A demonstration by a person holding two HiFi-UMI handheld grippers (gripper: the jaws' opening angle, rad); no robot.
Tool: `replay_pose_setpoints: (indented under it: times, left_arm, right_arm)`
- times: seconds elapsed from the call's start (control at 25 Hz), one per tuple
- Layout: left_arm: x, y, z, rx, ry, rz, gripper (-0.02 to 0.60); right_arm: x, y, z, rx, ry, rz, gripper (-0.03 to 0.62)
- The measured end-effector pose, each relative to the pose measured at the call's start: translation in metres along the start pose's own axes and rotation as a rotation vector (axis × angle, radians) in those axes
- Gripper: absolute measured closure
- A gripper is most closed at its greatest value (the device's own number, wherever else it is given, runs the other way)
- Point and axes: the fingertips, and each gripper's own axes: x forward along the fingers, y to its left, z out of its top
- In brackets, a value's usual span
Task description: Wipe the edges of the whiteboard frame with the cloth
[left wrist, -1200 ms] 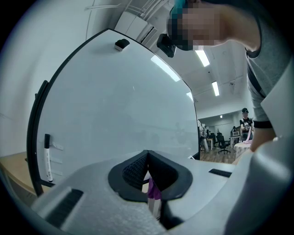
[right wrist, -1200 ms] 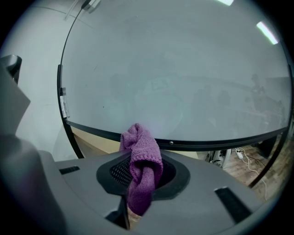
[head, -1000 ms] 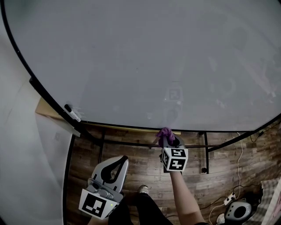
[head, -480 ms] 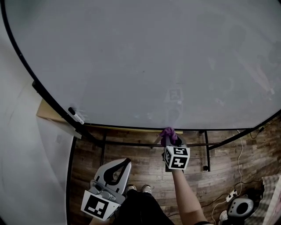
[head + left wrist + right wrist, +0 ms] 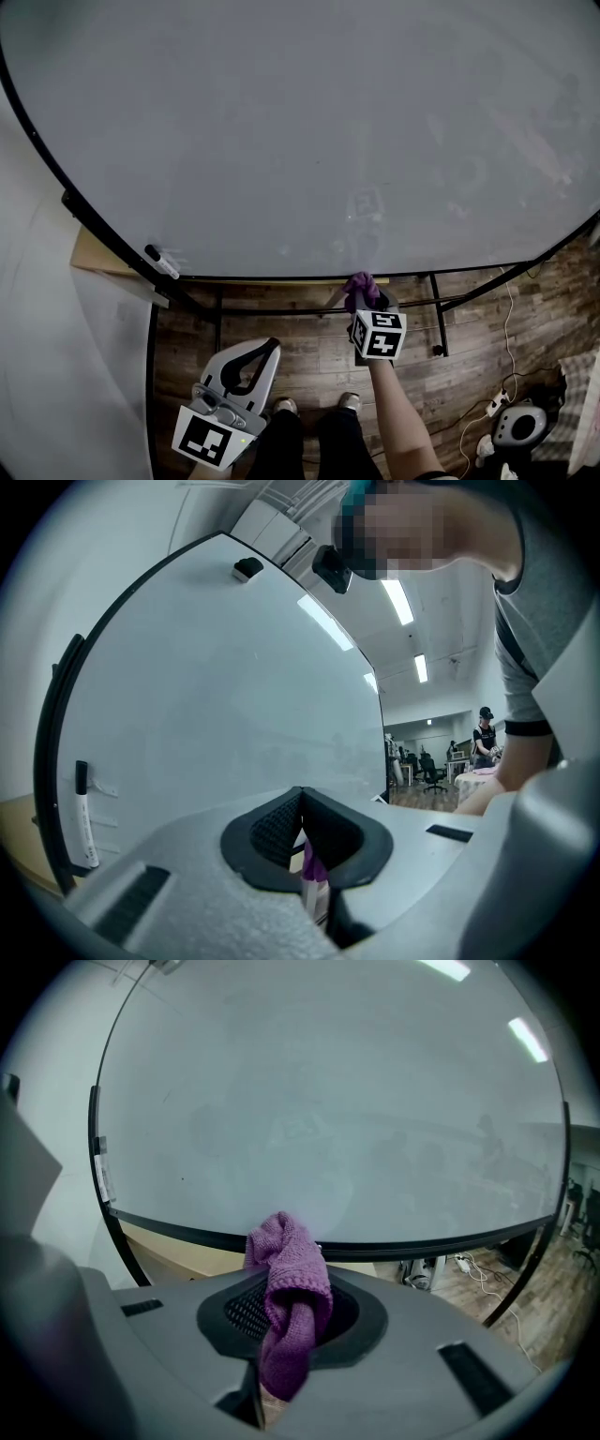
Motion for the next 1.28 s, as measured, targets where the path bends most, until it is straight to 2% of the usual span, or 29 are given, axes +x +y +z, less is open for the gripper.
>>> replay_pose_setpoints:
  times: [0.32,0.56,0.8,1.28]
  left_arm:
    - [0.020,-0.015,0.006,0.053,-0.010,-0.018,0.565]
    - [0.053,-0.060,0.006,0.032,0.028,-0.061,0.565]
    - [0.081,-0.101,0.002,-0.026,0.072,-0.091,0.565]
    - [0.129,-0.160,0.001,-0.083,0.076,-0.118,0.565]
  right_arm:
    - [0.000,-0.006,0.001,-0.020,-0.011,0.035,0.522]
    - [-0.001,-0.018,0.002,-0.077,-0.020,0.105,0.523]
    - [-0.002,-0.024,0.002,-0.105,-0.018,0.176,0.522]
    - [-0.011,-0.101,-0.002,-0.077,-0.010,0.154,0.522]
